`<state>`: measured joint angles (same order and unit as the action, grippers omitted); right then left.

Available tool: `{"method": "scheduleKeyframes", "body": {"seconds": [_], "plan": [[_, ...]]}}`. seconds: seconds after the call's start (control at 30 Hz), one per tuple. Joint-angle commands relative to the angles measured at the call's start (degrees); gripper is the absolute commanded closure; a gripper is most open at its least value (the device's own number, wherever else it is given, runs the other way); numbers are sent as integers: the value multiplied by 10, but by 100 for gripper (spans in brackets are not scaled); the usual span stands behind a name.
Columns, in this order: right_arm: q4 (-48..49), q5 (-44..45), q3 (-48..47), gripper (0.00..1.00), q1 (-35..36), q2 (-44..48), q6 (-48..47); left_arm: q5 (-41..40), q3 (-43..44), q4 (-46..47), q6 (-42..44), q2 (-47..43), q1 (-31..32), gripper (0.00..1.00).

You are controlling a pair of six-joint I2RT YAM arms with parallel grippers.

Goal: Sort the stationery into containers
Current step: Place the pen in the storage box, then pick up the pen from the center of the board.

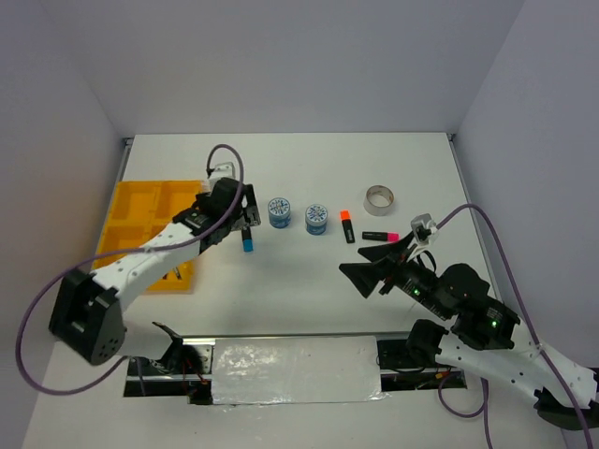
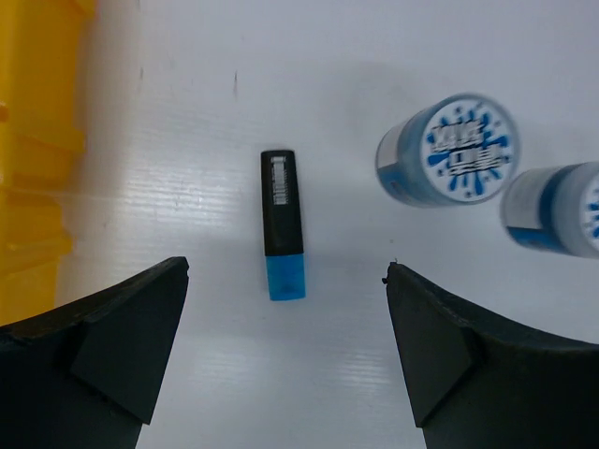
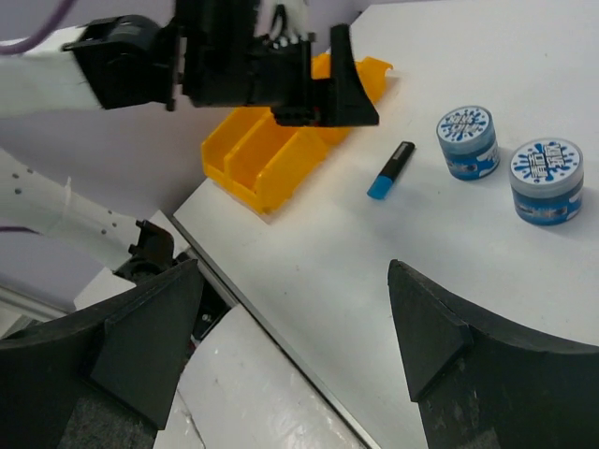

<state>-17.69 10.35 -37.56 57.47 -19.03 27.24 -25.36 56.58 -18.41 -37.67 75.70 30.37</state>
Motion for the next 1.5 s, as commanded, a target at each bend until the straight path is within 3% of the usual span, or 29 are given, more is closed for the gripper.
{"method": "scheduleKeyframes", "body": {"seconds": [0.0, 0.33, 0.43, 0.57, 0.6, 0.63, 0.67, 0.9, 1.1, 1.13, 1.23, 1.47], "plan": [[-43, 9, -16, 13, -3, 18, 18, 14, 31, 8, -11, 72, 4, 1], [-41, 3, 2, 13, -2, 12, 28, 11, 69, 22, -38, 262, 6, 5], [-40, 0, 5, 13, -3, 12, 25, 8, 58, 34, -43, 284, 6, 17], [-41, 1, 4, 13, -3, 15, 22, 0, 57, 31, -47, 309, 6, 50], [-42, 1, 2, 13, -3, 14, 20, 2, 57, 35, -45, 311, 6, 66], [-43, 1, 1, 13, -3, 15, 19, -1, 58, 30, -48, 313, 6, 89], [-44, 2, 1, 13, -3, 15, 18, -2, 57, 28, -47, 311, 6, 99], [-43, 2, 0, 13, -3, 10, 11, -25, 66, 9, 1, 212, 0, 100], [-32, -7, 7, 13, -2, 8, 4, -2, 123, 0, 103, 110, -77, 100], [-30, -9, 9, 13, -3, 8, 2, 6, 127, 4, 140, 107, -124, 99], [-20, -11, 17, 13, -3, 7, -3, 8, 147, -5, 157, 123, -171, 99], [-14, -27, 16, 13, -3, -9, -13, -33, 172, -21, 143, 184, -232, 93]]}}
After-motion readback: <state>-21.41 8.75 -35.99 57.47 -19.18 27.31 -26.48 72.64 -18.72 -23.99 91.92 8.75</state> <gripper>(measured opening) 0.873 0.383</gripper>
